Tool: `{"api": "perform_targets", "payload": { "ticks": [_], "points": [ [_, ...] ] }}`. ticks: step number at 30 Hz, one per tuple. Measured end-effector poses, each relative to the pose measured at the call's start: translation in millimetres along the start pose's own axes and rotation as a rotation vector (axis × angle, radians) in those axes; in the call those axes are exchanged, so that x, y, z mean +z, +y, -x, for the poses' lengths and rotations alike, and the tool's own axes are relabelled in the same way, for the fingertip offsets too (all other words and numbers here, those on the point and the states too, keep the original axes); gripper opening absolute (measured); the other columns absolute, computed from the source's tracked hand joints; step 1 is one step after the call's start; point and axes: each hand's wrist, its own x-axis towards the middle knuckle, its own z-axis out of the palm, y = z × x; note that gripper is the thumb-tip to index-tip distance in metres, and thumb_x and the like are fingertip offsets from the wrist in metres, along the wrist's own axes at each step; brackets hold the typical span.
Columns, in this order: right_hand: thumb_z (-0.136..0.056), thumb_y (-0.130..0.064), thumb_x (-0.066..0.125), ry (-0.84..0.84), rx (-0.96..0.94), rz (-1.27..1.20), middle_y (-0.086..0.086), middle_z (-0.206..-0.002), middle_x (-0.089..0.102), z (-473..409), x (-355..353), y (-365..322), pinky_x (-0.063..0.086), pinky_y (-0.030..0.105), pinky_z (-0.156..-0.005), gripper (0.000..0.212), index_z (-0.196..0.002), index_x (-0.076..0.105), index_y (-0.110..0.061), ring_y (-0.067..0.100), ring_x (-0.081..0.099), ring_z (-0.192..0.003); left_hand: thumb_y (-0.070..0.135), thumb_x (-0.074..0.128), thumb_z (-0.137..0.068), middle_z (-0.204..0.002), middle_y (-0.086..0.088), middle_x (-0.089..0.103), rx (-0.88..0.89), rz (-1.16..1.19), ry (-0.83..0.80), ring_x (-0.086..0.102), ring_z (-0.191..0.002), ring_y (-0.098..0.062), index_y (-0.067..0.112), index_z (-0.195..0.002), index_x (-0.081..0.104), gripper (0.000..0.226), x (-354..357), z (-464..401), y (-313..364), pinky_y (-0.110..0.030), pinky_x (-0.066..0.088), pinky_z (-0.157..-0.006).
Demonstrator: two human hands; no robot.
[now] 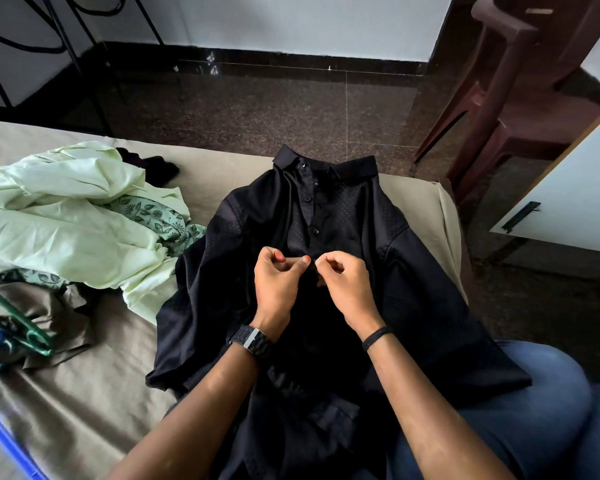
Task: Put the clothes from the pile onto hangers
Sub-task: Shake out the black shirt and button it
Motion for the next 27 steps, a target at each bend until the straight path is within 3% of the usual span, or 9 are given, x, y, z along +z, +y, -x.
{"api": "perform_targets", "payload": {
  "ticks": [3, 11, 16, 18, 21, 24, 27],
  "points": [
    [-0.087, -0.011, 0.061, -0.022, 0.051, -0.079, 0.003, -0.075, 0.071, -1, 2, 4, 0.054, 0.028, -0.066, 0.014, -0.078, 0.071, -0.015, 0.008, 0.063, -0.066, -0.006, 0.066, -0.083, -0.073, -0.012, 0.069, -0.093, 0.153, -0.023, 0.062, -0.076, -0.030, 0.017, -0.079, 0.031, 0.042, 2, 0, 1, -0.048, 0.051, -0.080],
    [-0.088, -0.011, 0.060, -0.045, 0.061, -0.060, 0.003, -0.077, 0.070, -3, 2, 5, 0.052, 0.021, -0.065, 0.012, -0.083, 0.071, -0.010, 0.008, 0.063, -0.070, -0.004, 0.064, -0.085, -0.082, -0.022, 0.065, -0.138, 0.202, -0.030, 0.061, -0.081, -0.036, 0.017, -0.080, 0.031, 0.040, 2, 0, -1, -0.053, 0.050, -0.084],
    [-0.088, -0.007, 0.059, -0.080, 0.177, -0.232, 0.007, -0.076, 0.067, -2, 5, 0, 0.049, 0.021, -0.060, 0.012, -0.083, 0.069, -0.003, 0.011, 0.061, -0.068, -0.007, 0.060, -0.087, -0.059, -0.005, 0.062, -0.180, 0.295, -0.048, 0.058, -0.068, -0.026, 0.018, -0.080, 0.029, 0.040, 2, -3, -4, -0.049, 0.050, -0.078],
    [-0.086, -0.010, 0.061, -0.072, 0.117, -0.111, 0.000, -0.071, 0.066, -2, 4, 0, 0.050, 0.023, -0.062, 0.010, -0.079, 0.068, -0.009, 0.008, 0.060, -0.062, -0.008, 0.059, -0.087, -0.054, -0.001, 0.061, -0.175, 0.289, -0.044, 0.056, -0.060, -0.020, 0.019, -0.079, 0.029, 0.041, 2, -3, -6, -0.041, 0.049, -0.070],
    [-0.084, -0.012, 0.065, -0.013, -0.016, 0.098, -0.006, -0.068, 0.062, 0, 4, -4, 0.046, 0.017, -0.061, 0.006, -0.079, 0.061, -0.012, 0.010, 0.059, -0.060, -0.008, 0.060, -0.086, -0.063, -0.008, 0.061, -0.156, 0.256, -0.028, 0.058, -0.066, -0.021, 0.019, -0.077, 0.030, 0.042, 2, -5, -5, -0.033, 0.049, -0.068],
    [-0.085, -0.006, 0.065, 0.085, -0.201, 0.208, -0.007, -0.072, 0.058, 5, 5, -7, 0.041, 0.008, -0.061, 0.009, -0.085, 0.057, -0.012, 0.005, 0.057, -0.065, -0.008, 0.061, -0.085, -0.070, -0.013, 0.057, -0.133, 0.219, -0.012, 0.056, -0.074, -0.023, 0.019, -0.077, 0.030, 0.043, 3, -10, -4, -0.032, 0.047, -0.071],
    [-0.085, -0.004, 0.063, 0.105, -0.319, 0.265, -0.004, -0.079, 0.062, 7, 7, -7, 0.041, 0.006, -0.064, 0.007, -0.085, 0.062, -0.011, 0.002, 0.056, -0.068, -0.007, 0.062, -0.085, -0.069, -0.013, 0.057, -0.117, 0.189, -0.016, 0.055, -0.075, -0.023, 0.019, -0.078, 0.029, 0.042, 4, -12, -1, -0.035, 0.046, -0.072]
  ]
}}
